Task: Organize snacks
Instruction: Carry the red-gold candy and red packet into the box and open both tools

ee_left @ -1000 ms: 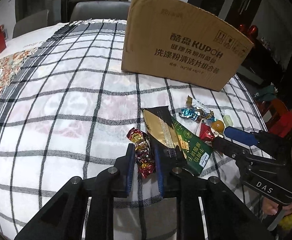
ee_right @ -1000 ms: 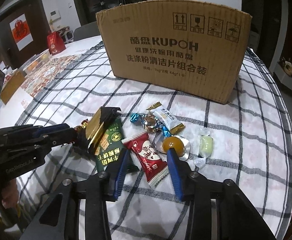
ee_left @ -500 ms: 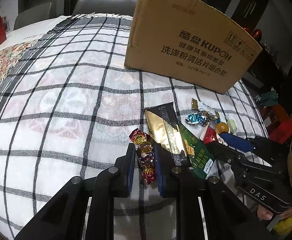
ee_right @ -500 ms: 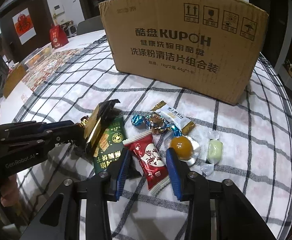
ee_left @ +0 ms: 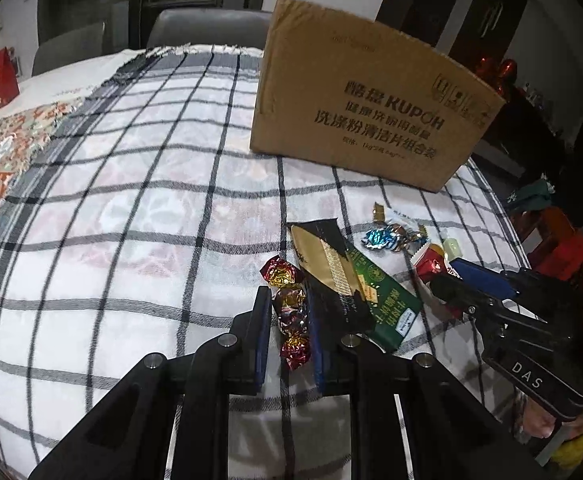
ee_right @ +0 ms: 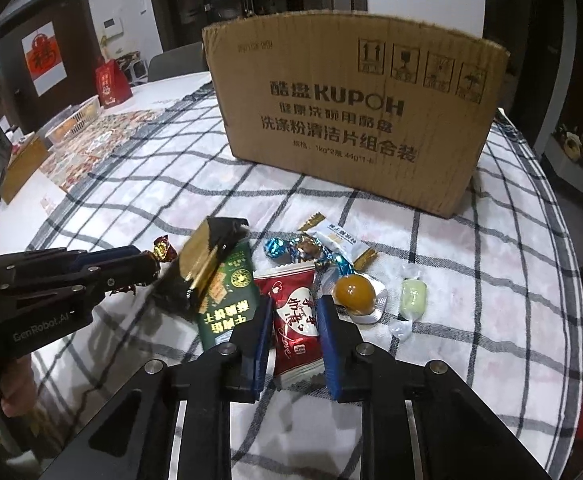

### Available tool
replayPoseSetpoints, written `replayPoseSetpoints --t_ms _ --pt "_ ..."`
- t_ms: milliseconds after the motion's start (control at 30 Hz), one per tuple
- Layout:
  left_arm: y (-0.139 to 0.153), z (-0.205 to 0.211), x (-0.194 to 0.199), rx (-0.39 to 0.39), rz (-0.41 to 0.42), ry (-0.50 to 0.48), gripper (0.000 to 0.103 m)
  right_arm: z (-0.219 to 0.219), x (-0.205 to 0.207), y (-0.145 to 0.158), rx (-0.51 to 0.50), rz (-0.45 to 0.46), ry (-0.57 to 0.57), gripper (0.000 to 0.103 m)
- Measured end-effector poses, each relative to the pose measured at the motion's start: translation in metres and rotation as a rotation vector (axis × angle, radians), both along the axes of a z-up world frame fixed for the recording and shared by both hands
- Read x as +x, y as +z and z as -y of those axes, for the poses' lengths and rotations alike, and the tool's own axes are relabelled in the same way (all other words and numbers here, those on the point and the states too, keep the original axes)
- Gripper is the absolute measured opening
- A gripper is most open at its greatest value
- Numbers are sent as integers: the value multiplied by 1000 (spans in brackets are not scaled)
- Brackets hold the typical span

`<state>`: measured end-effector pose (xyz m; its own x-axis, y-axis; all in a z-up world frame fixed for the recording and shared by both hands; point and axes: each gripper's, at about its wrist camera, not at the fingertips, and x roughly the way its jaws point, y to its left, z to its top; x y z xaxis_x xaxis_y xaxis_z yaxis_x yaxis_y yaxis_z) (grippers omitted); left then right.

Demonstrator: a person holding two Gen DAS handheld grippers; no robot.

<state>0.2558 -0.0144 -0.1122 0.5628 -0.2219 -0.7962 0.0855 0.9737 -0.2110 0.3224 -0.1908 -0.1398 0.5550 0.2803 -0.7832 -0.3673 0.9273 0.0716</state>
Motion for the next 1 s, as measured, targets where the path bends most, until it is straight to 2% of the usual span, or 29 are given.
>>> replayPoseSetpoints --t_ms 467,1000 --pt "55 8 -22 6 127 -42 18 3 -20 51 71 96 -25 24" --pt "129 24 -1 69 313 -120 18 9 -11 112 151 229 -76 24"
